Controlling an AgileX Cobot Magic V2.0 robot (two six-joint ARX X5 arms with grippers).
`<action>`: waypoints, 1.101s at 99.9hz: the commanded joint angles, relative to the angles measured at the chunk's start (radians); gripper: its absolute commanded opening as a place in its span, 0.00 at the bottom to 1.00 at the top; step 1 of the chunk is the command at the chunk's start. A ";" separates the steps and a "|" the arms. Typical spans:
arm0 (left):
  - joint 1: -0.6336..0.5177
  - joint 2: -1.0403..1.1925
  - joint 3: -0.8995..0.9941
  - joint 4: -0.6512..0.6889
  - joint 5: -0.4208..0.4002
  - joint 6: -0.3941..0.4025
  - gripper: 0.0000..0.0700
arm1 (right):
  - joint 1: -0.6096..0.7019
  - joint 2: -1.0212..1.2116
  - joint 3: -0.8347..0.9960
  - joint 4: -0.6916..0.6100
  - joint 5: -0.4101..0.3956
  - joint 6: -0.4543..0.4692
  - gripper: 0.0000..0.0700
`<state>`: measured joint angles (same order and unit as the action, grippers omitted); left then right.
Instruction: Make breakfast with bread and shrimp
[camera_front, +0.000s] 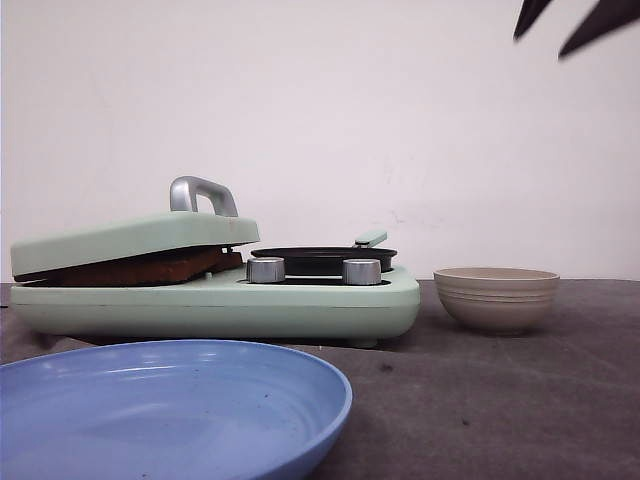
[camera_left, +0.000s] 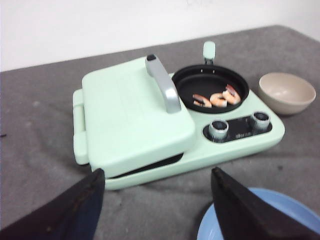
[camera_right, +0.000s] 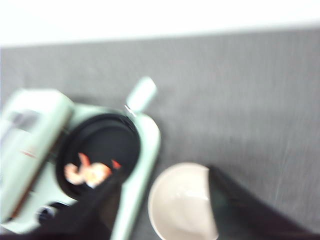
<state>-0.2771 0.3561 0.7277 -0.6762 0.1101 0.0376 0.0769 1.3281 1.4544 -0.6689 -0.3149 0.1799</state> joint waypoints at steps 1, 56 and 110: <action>-0.002 0.002 0.004 0.023 0.006 -0.031 0.30 | 0.002 -0.039 0.020 0.007 -0.004 -0.013 0.06; -0.002 0.030 0.004 0.144 0.014 -0.167 0.01 | 0.141 -0.354 -0.103 0.002 -0.028 -0.113 0.00; -0.003 -0.189 -0.250 0.363 0.017 -0.286 0.01 | 0.262 -0.902 -0.845 0.279 0.033 -0.141 0.00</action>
<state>-0.2771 0.2039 0.5037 -0.3347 0.1303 -0.2237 0.3340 0.4789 0.6689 -0.4030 -0.3050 0.0483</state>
